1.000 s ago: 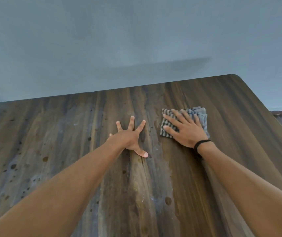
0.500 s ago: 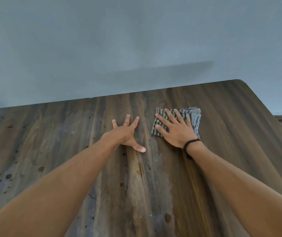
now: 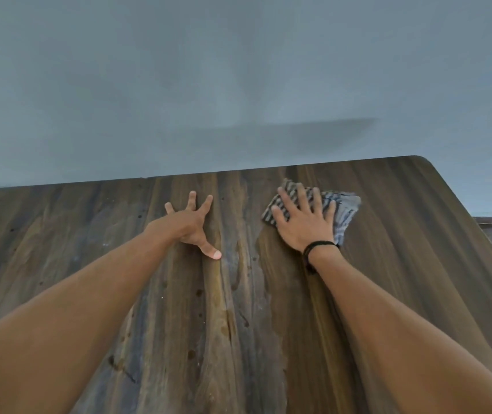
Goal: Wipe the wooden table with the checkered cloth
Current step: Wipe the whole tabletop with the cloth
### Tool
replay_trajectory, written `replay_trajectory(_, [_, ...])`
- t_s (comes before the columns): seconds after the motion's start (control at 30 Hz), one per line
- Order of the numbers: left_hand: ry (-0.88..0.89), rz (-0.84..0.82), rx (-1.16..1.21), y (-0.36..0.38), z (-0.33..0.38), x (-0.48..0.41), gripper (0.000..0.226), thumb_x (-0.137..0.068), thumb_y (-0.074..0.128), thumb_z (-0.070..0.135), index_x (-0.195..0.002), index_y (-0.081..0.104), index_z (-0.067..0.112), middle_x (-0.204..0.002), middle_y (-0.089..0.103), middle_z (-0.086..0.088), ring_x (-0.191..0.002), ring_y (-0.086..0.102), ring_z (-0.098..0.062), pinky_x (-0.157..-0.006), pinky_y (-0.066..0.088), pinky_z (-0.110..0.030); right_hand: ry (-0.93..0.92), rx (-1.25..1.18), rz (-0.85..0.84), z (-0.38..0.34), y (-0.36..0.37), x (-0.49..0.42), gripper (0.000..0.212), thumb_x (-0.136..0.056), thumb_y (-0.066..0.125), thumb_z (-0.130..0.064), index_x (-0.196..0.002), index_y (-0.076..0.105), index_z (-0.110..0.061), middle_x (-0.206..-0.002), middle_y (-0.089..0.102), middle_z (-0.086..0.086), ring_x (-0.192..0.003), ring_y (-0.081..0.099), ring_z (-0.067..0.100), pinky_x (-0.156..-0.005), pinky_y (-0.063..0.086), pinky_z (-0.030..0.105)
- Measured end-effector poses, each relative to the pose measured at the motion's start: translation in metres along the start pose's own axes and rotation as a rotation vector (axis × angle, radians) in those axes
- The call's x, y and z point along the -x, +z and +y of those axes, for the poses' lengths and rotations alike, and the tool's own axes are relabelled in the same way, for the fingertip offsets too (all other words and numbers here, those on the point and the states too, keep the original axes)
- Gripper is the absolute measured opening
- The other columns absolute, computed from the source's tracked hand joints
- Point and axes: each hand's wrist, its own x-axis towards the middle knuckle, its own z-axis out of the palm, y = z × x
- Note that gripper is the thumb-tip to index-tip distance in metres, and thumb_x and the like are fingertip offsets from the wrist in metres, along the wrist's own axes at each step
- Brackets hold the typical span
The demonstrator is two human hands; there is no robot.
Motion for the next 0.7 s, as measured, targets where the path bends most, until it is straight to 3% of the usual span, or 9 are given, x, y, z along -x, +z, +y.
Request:
replay_trajectory(0.1, [-0.006,-0.012,-0.024,-0.003,0.002,-0.001,0.146,-0.060,0.084,0.060,-0.144,-0.035,0.038,-0.151,-0.044,0.002,-0.137,-0.030,-0.051,-0.116,0.002,-0.065,-0.206,0.042,-0.035,0.016,0.000,0.002,0.063,-0.093,0.007,-0.079,-0.154,0.003,-0.062,-0.170,-0.002,-0.016,-0.156,-0.010,0.016,-0.117,-0.019,0.048])
replay_trajectory(0.23, [-0.034,-0.050,-0.069,-0.008,0.005,-0.005,0.149,-0.061,0.083,0.061,-0.138,-0.042,0.035,-0.147,-0.049,-0.004,-0.137,-0.032,-0.049,-0.114,-0.006,-0.062,0.025,-0.017,-0.007,0.011,-0.010,-0.022,0.061,-0.100,0.016,-0.072,-0.157,0.005,-0.056,-0.171,-0.003,-0.013,-0.157,-0.009,0.021,-0.120,-0.016,0.052])
replay_trajectory(0.27, [-0.038,-0.057,-0.085,-0.008,0.006,-0.007,0.150,-0.061,0.083,0.062,-0.137,-0.043,0.034,-0.145,-0.050,-0.005,-0.137,-0.032,-0.048,-0.114,-0.008,-0.061,0.010,-0.007,-0.004,0.001,-0.005,-0.020,0.061,-0.100,0.015,-0.071,-0.158,0.004,-0.055,-0.170,-0.004,-0.013,-0.157,-0.011,0.023,-0.118,-0.018,0.052])
replay_trajectory(0.4, [-0.047,-0.070,-0.092,-0.006,0.004,-0.012,0.154,-0.055,0.084,0.065,-0.134,-0.045,0.036,-0.143,-0.052,-0.002,-0.134,-0.033,-0.053,-0.115,-0.003,-0.065,-0.263,0.064,-0.031,0.017,0.001,-0.006,0.063,-0.091,0.003,-0.081,-0.152,0.001,-0.064,-0.169,-0.003,-0.020,-0.156,-0.010,0.015,-0.116,-0.020,0.046])
replay_trajectory(0.57, [-0.033,-0.073,-0.113,-0.008,0.002,-0.016,0.156,-0.053,0.083,0.067,-0.131,-0.047,0.034,-0.140,-0.054,-0.006,-0.137,-0.031,-0.050,-0.115,-0.007,-0.065,-0.055,0.016,-0.010,-0.004,-0.006,-0.041,0.062,-0.098,0.012,-0.075,-0.157,0.003,-0.057,-0.170,-0.005,-0.015,-0.157,-0.010,0.022,-0.117,-0.019,0.049])
replay_trajectory(0.7, [-0.023,-0.062,-0.142,-0.006,0.003,-0.014,0.153,-0.055,0.082,0.067,-0.127,-0.048,0.033,-0.141,-0.053,-0.008,-0.137,-0.032,-0.048,-0.114,-0.011,-0.065,-0.312,0.086,-0.061,0.014,-0.008,-0.043,0.062,-0.092,0.004,-0.081,-0.152,-0.001,-0.064,-0.169,-0.003,-0.019,-0.157,-0.008,0.016,-0.120,-0.016,0.051])
